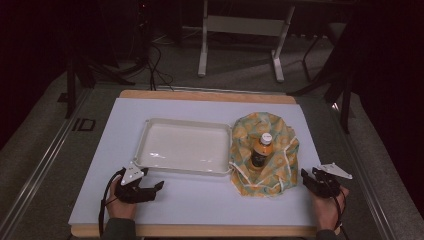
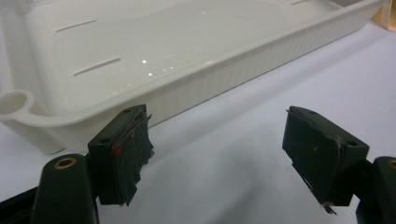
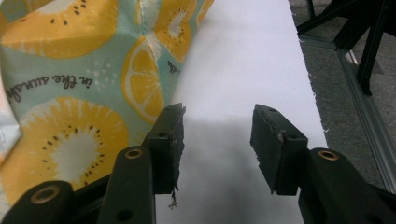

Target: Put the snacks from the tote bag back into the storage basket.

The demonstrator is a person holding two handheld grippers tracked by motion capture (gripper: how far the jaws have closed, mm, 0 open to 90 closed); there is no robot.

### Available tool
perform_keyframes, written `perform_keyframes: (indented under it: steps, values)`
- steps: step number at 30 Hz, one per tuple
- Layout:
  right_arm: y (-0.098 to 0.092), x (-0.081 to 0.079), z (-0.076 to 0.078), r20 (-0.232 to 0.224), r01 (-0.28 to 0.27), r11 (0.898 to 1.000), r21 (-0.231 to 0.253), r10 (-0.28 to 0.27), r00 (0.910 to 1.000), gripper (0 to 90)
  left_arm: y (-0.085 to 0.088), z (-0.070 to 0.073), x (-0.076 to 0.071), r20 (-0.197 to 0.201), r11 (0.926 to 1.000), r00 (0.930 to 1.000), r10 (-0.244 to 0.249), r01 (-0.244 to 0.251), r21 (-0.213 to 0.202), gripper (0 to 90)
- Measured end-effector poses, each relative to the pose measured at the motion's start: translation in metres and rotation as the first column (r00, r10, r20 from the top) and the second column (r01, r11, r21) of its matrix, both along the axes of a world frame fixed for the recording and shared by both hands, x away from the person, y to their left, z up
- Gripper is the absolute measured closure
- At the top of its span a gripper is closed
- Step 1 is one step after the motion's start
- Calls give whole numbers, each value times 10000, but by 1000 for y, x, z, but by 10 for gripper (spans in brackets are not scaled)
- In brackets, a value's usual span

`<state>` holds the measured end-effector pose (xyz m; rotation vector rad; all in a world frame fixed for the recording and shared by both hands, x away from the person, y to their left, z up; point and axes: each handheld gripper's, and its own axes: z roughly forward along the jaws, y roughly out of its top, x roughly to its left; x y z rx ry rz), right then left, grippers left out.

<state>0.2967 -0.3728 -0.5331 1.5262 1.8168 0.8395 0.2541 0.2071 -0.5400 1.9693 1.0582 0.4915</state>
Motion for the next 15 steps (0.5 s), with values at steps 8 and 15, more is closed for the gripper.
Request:
perform_keyframes:
  steps: [8, 15]
  values:
    - [4, -1, -1, 74, -108, 9990, -423, 111, 9999, 524, -3, -1, 1, -62, 9995, 9999, -107, 109, 303, 233]
    - [4, -2, 0, 184, -22, 9990, -438, 31, 9998, 573, -3, -1, 1, -79, 9996, 9999, -137, 139, 263, 232]
